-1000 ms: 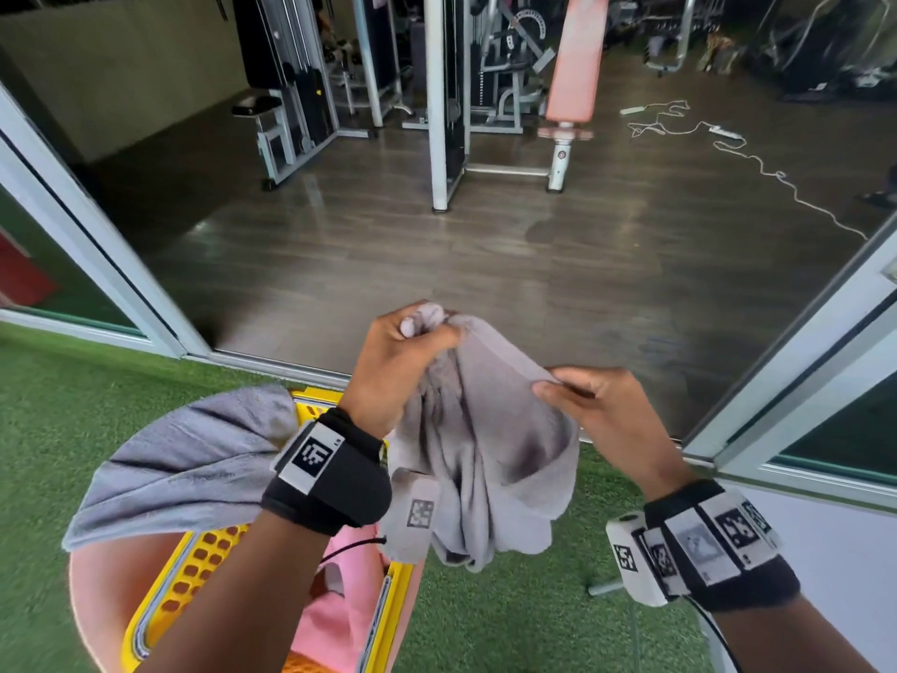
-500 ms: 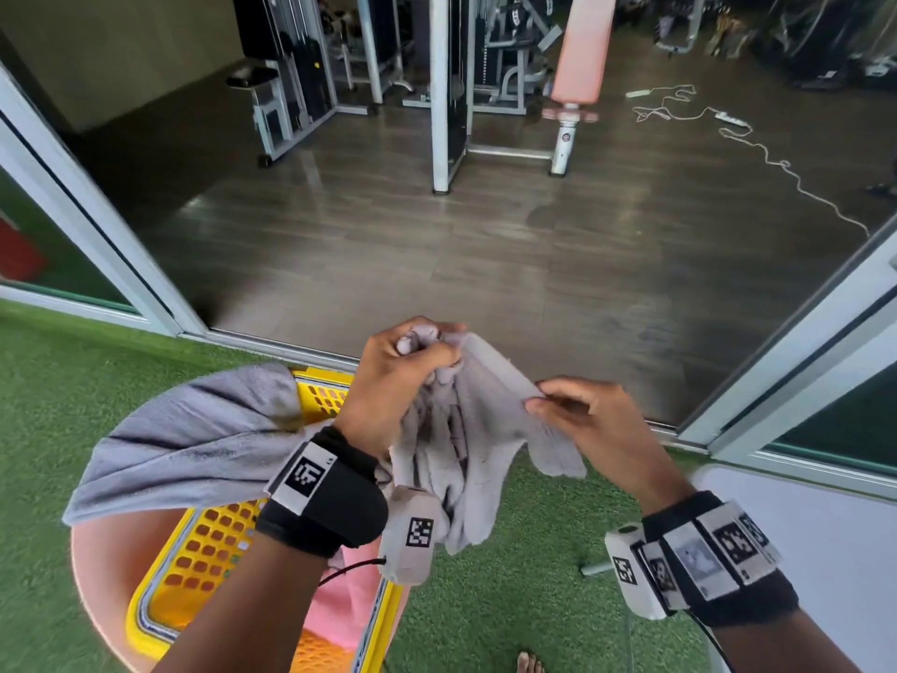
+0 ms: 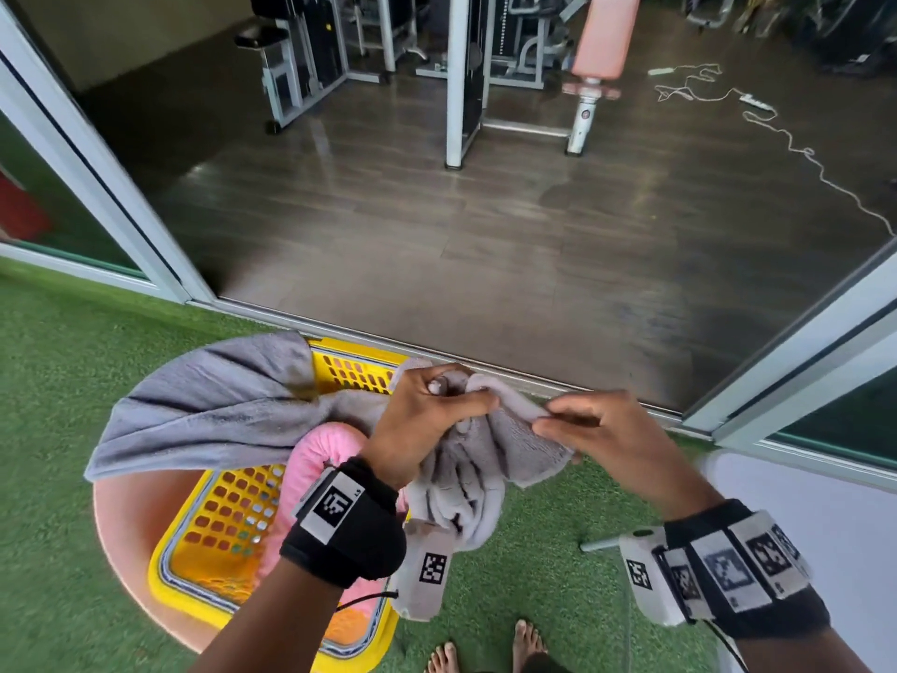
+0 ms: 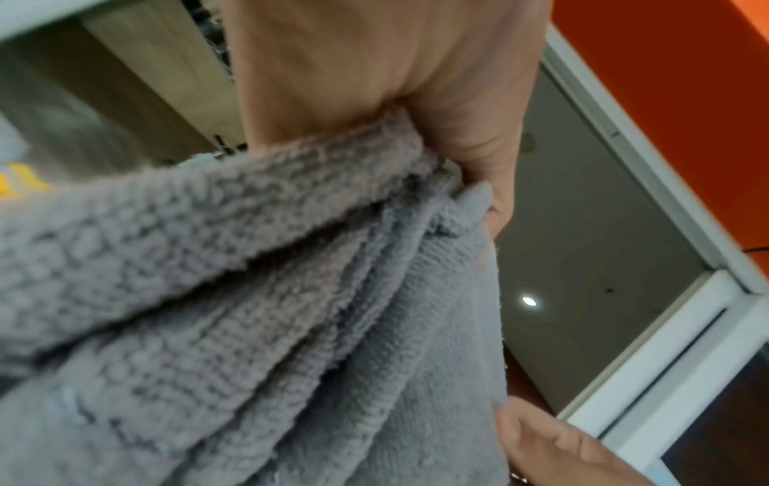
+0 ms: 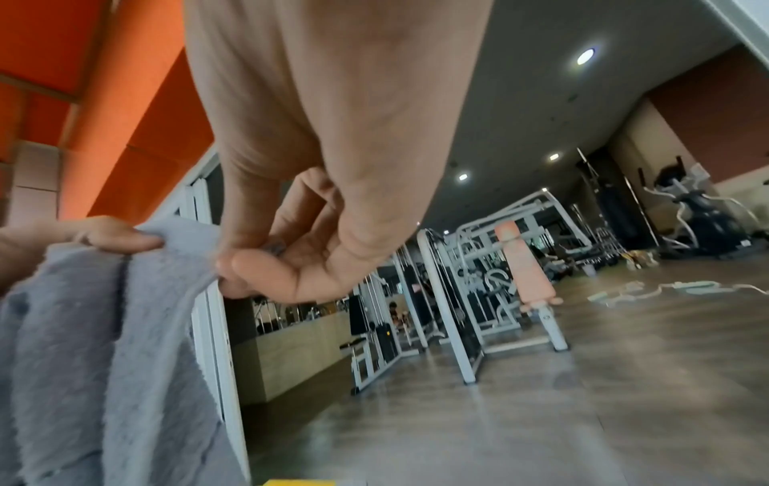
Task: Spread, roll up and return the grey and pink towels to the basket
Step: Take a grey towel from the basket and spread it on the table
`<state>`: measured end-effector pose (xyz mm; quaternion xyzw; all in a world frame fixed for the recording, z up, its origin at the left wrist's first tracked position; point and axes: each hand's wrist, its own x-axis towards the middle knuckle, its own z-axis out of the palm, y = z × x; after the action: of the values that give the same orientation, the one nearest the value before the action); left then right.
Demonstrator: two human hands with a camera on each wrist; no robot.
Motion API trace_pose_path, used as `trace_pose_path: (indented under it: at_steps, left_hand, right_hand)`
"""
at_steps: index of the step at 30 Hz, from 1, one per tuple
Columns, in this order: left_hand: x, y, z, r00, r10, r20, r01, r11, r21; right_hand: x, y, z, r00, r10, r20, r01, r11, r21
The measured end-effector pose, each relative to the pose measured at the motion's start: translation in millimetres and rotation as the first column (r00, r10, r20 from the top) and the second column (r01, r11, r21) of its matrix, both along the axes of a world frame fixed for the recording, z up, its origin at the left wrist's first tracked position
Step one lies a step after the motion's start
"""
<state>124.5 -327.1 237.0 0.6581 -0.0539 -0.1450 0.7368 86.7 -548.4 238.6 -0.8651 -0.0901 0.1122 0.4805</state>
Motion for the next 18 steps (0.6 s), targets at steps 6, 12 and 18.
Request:
trace_pose_path:
  at_steps: [6, 12, 18]
  left_hand:
    - [-32.3, 31.0, -41.5, 0.988, 0.065, -0.138, -0.062, 0.998, 0.023]
    - [-76.0, 33.9, -91.3, 0.947, 0.188, -0.261, -0.147, 0.975, 0.169]
    - [-114.6, 27.7, -119.7, 0.851, 0.369, -0.373, -0.263, 0.916, 0.304]
  right_hand:
    - [-12.8, 0.3, -53.1, 0.977, -0.021, -0.211, 0.036, 0.997, 0.07]
    - [40.3, 32.4, -118.3, 0.968, 0.0, -0.249, -0.016, 0.998, -0.059]
    - [130.1, 78.0, -211.0, 0.976, 0.004, -0.216, -0.078, 0.94, -0.333]
